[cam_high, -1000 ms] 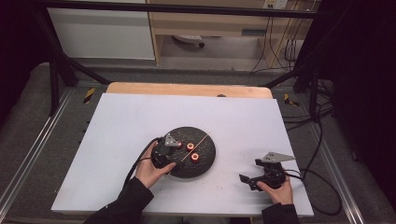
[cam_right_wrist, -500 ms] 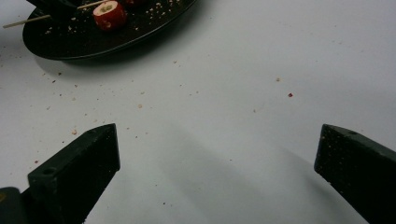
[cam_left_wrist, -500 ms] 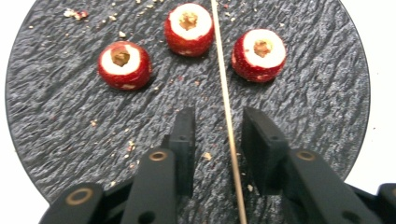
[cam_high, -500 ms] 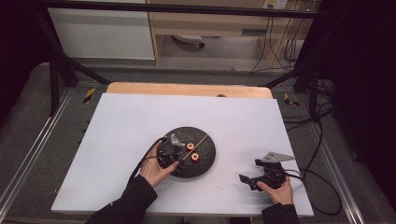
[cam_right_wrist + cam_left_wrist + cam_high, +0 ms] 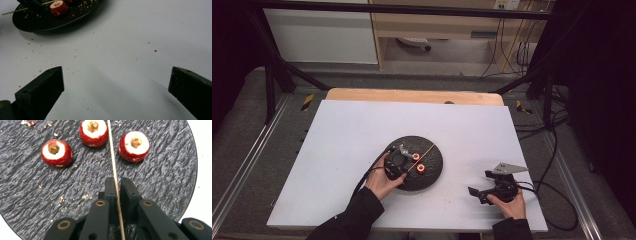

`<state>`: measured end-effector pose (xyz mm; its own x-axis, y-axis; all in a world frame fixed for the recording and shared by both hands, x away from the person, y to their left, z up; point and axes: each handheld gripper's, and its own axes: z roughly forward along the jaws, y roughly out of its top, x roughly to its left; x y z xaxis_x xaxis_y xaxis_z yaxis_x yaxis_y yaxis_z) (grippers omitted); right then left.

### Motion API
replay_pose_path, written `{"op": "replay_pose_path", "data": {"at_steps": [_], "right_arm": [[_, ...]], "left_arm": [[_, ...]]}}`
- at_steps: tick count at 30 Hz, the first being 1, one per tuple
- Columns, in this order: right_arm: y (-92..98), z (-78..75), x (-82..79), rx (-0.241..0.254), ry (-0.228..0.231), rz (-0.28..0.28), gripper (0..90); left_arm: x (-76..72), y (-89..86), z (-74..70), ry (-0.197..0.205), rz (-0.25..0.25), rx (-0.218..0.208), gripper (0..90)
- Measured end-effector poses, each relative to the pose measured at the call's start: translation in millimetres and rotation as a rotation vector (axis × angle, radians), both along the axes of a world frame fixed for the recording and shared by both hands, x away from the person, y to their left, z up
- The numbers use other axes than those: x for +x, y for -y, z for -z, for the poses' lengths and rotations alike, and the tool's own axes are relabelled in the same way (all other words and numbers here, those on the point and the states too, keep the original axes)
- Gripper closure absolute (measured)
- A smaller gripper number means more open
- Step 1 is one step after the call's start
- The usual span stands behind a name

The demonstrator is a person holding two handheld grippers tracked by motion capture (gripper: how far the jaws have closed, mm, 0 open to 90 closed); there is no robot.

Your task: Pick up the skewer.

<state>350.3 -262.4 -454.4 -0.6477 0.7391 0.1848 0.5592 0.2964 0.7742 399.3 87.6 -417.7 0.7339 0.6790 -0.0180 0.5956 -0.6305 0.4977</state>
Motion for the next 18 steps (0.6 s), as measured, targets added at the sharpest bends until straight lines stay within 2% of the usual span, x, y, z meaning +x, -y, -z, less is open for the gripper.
{"op": "replay_pose_path", "data": {"at_steps": [9,18], "right_arm": [[0.0,-0.1,0.0,0.0,0.0,-0.001,1.0],[-0.5,0.0,-0.3,0.002,-0.005,0.002,1.0]], "left_arm": [[-0.6,1.9,0.1,0.004,-0.02,0.008,87.4],[-3.6,-0.7,-2.3,0.017,-0.029,-0.017,87.9]]}}
